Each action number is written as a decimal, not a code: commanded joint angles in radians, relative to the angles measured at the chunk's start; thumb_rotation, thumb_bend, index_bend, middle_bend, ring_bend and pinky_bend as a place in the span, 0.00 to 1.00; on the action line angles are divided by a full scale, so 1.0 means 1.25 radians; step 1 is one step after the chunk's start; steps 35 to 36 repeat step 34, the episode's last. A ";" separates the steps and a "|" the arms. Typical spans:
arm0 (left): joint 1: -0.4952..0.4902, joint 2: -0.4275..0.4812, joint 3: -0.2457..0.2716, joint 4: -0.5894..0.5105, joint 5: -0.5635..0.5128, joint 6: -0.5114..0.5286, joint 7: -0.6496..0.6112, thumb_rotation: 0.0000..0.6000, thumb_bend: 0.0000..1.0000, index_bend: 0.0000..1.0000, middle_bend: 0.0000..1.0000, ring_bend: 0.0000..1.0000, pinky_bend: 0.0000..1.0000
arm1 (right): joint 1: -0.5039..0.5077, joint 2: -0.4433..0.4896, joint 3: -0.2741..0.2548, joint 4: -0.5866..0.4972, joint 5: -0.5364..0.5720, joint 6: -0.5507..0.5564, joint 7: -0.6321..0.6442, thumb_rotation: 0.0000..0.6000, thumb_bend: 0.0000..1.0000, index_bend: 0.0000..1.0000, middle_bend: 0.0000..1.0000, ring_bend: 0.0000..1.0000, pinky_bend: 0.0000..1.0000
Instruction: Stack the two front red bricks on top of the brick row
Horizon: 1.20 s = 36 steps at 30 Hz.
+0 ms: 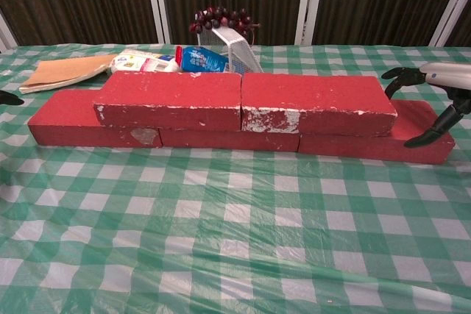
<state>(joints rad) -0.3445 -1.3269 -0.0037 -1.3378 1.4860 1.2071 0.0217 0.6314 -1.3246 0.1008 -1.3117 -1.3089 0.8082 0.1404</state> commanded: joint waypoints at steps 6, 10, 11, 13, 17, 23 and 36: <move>0.001 0.001 0.000 -0.002 0.002 0.005 0.000 1.00 0.23 0.00 0.00 0.00 0.06 | -0.010 0.013 -0.007 -0.011 -0.005 0.007 0.008 1.00 0.19 0.35 0.05 0.00 0.07; 0.006 0.004 0.000 -0.007 0.012 0.023 0.002 1.00 0.23 0.00 0.00 0.00 0.06 | -0.048 0.051 -0.015 -0.056 -0.023 0.066 0.024 1.00 0.19 0.23 0.04 0.00 0.07; 0.008 0.005 -0.001 -0.009 0.014 0.029 0.003 1.00 0.23 0.00 0.00 0.00 0.06 | -0.062 0.061 -0.017 -0.071 -0.033 0.093 0.026 1.00 0.19 0.17 0.03 0.00 0.07; 0.013 0.007 -0.002 -0.014 0.019 0.045 0.006 1.00 0.23 0.00 0.00 0.00 0.06 | -0.104 0.083 -0.030 -0.108 -0.065 0.176 0.014 1.00 0.19 0.08 0.01 0.00 0.06; 0.029 0.010 -0.009 -0.026 0.027 0.092 0.027 1.00 0.25 0.00 0.00 0.00 0.06 | -0.216 0.103 -0.065 -0.177 -0.134 0.385 -0.062 1.00 0.19 0.00 0.00 0.00 0.01; 0.053 0.013 -0.011 -0.051 0.045 0.154 0.072 1.00 0.26 0.00 0.00 0.00 0.06 | -0.345 0.059 -0.105 -0.166 -0.187 0.583 -0.234 1.00 0.19 0.00 0.00 0.00 0.00; 0.064 0.018 -0.015 -0.076 0.037 0.158 0.114 1.00 0.27 0.00 0.00 0.00 0.06 | -0.370 0.088 -0.086 -0.198 -0.183 0.589 -0.237 1.00 0.19 0.00 0.00 0.00 0.00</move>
